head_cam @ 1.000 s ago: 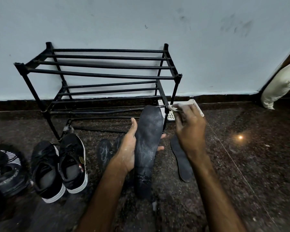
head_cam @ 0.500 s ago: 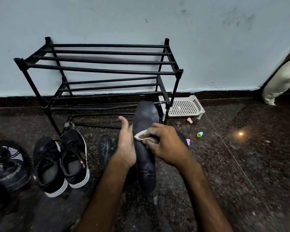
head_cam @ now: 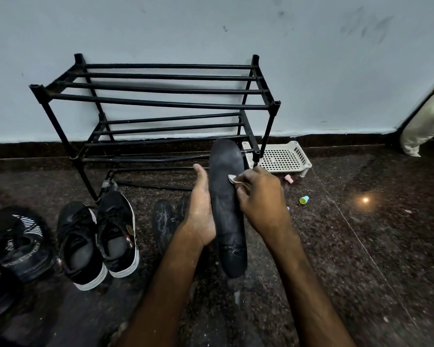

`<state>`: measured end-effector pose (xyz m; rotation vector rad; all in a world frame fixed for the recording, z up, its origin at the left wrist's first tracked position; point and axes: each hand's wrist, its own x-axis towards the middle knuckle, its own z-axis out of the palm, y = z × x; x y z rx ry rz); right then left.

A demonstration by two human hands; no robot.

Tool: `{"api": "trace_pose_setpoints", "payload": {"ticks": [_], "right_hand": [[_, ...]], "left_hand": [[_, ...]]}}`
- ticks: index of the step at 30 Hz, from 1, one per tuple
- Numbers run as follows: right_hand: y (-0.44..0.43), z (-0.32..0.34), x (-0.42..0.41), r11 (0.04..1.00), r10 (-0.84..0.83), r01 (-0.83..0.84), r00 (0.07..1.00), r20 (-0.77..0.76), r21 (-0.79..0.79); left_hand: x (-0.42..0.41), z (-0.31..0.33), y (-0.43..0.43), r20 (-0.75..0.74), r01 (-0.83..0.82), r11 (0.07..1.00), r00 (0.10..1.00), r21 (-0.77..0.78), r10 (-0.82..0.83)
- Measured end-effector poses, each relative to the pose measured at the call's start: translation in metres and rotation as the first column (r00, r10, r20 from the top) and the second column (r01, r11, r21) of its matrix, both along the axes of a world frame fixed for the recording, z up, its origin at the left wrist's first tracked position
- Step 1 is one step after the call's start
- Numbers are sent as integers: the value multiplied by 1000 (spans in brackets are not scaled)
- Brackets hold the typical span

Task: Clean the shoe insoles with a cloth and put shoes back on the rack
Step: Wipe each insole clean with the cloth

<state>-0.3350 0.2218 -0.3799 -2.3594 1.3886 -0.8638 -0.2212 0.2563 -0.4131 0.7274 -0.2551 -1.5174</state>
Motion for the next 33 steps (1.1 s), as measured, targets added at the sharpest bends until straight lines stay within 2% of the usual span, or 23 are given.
{"api": "trace_pose_setpoints", "payload": {"ticks": [2, 5, 7, 10, 12, 14, 16, 17, 19, 21, 23, 25, 27, 30, 33], "right_hand": [[3, 2, 8, 996, 86, -85, 993, 81, -8], [7, 1, 3, 952, 259, -270, 961, 93, 147], [0, -1, -4, 968, 186, -186, 982, 16, 171], [-8, -1, -2, 999, -21, 23, 999, -38, 46], [-3, -1, 4, 999, 35, -36, 999, 30, 16], [4, -3, 3, 976, 190, -201, 975, 116, 87], [4, -6, -2, 948, 242, -262, 963, 122, 184], [0, -8, -5, 961, 199, -211, 976, 84, 181], [-10, -8, -5, 997, 28, -28, 1000, 3, 65], [-14, -4, 1, 998, -59, 59, 998, 30, -17], [-11, 1, 6, 998, 64, -63, 996, 70, -9], [-7, 3, 4, 971, 216, -221, 975, 59, 91], [-10, 2, -3, 967, 204, -201, 979, -5, 157], [-26, 6, -5, 1000, 23, -22, 999, -41, 6], [-39, 20, 4, 990, -11, 12, 1000, 7, -137]], "left_hand": [[-3, 0, 1, 32, 23, 1000, 999, -8, -23], [1, 3, 1, -16, 20, 1000, 1000, 0, -20], [-1, 3, 2, -11, 20, 1000, 1000, 5, -20], [-8, 0, -1, 27, -8, 1000, 1000, 12, 7], [-7, 1, -1, 35, -1, 1000, 999, 1, 1], [-2, 0, -2, 18, 12, 1000, 1000, 7, -13], [0, -2, -3, -10, 19, 1000, 1000, 22, -19], [-2, -4, -2, -17, 21, 999, 1000, 35, -20], [-9, -4, -1, -4, 28, 998, 1000, 53, -28], [-16, -4, -2, 17, 34, 998, 999, 51, -35], [-16, -2, -2, 30, 18, 999, 999, 37, -19], [-9, -2, -2, 7, -7, 1000, 1000, 27, 7], [-5, -2, -1, 13, 13, 999, 1000, 44, -14], [-6, 1, 1, 73, 29, 998, 997, 54, -33], [-9, 4, 0, 86, 65, 997, 994, 30, -67]]}}
